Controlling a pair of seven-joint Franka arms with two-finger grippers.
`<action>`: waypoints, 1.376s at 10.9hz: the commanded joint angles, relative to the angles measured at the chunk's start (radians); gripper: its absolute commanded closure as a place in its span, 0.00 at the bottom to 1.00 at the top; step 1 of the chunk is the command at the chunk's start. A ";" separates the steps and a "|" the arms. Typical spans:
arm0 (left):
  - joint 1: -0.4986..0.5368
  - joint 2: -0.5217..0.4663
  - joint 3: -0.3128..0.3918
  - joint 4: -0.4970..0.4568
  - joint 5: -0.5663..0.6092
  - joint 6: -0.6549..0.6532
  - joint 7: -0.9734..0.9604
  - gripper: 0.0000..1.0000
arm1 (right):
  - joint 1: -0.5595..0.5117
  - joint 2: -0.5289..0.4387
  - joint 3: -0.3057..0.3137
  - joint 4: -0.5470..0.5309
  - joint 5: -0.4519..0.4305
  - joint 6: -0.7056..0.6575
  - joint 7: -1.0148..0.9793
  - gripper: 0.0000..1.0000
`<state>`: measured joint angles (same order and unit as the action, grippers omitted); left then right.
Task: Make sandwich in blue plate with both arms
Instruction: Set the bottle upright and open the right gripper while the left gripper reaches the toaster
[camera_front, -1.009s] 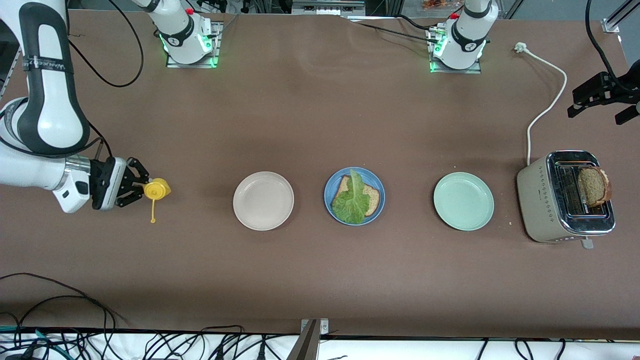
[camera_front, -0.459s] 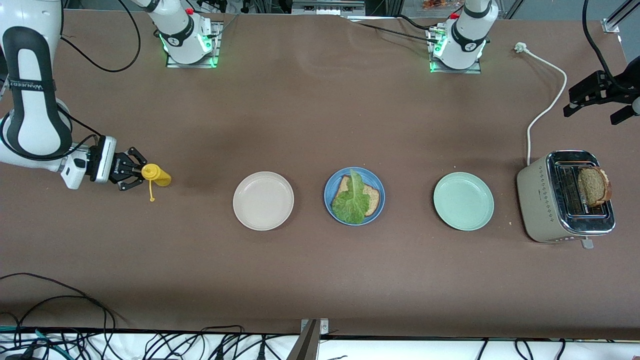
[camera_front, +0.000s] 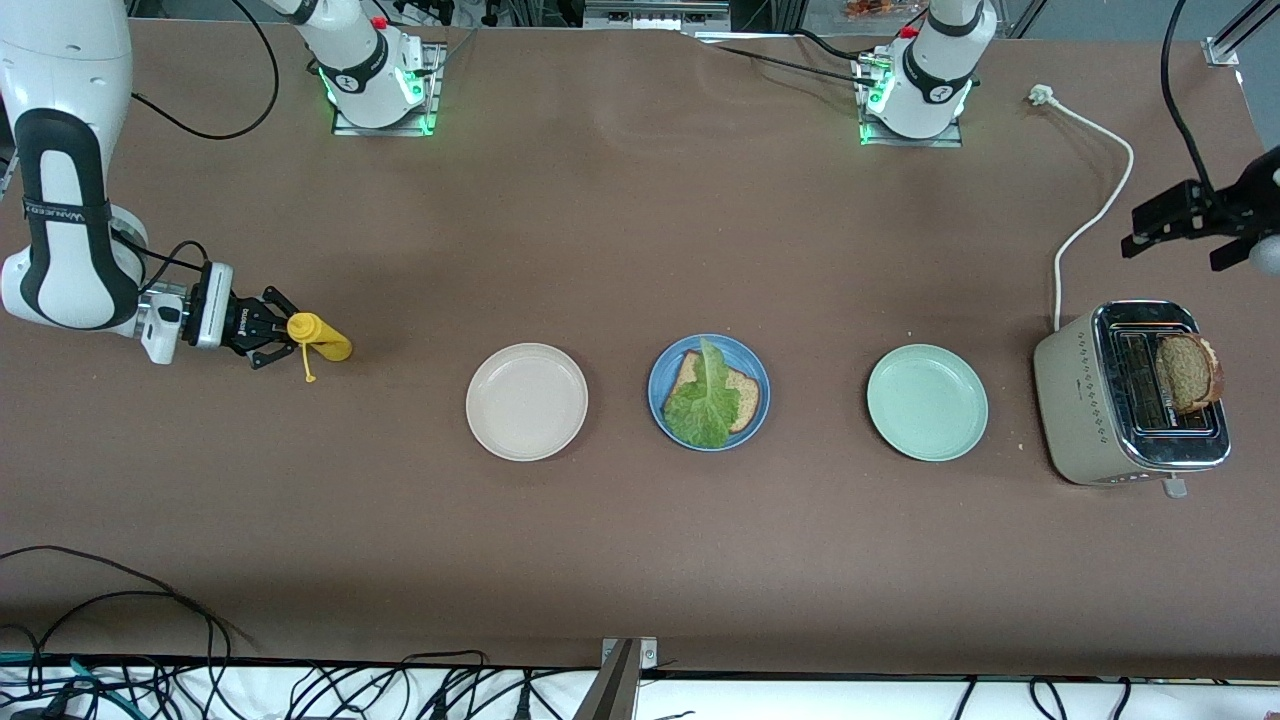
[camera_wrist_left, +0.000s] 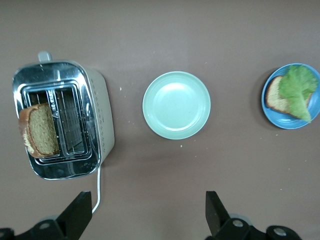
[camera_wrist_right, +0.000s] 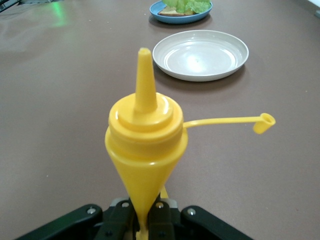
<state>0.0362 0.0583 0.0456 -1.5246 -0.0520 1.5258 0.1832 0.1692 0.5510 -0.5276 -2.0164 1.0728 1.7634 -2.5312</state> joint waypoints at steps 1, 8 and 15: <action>0.063 0.066 0.010 0.023 0.000 0.014 0.018 0.00 | -0.004 0.027 -0.017 0.005 0.048 -0.047 -0.060 1.00; 0.221 0.242 0.016 0.023 0.035 0.184 0.097 0.00 | -0.004 0.033 -0.023 0.015 0.052 -0.058 -0.038 0.18; 0.275 0.396 0.016 0.023 0.080 0.260 0.130 0.00 | -0.004 0.033 -0.086 0.025 0.041 -0.079 -0.035 0.00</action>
<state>0.2946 0.4341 0.0652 -1.5249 0.0005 1.7847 0.2930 0.1686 0.5802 -0.5701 -2.0025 1.1050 1.7137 -2.5681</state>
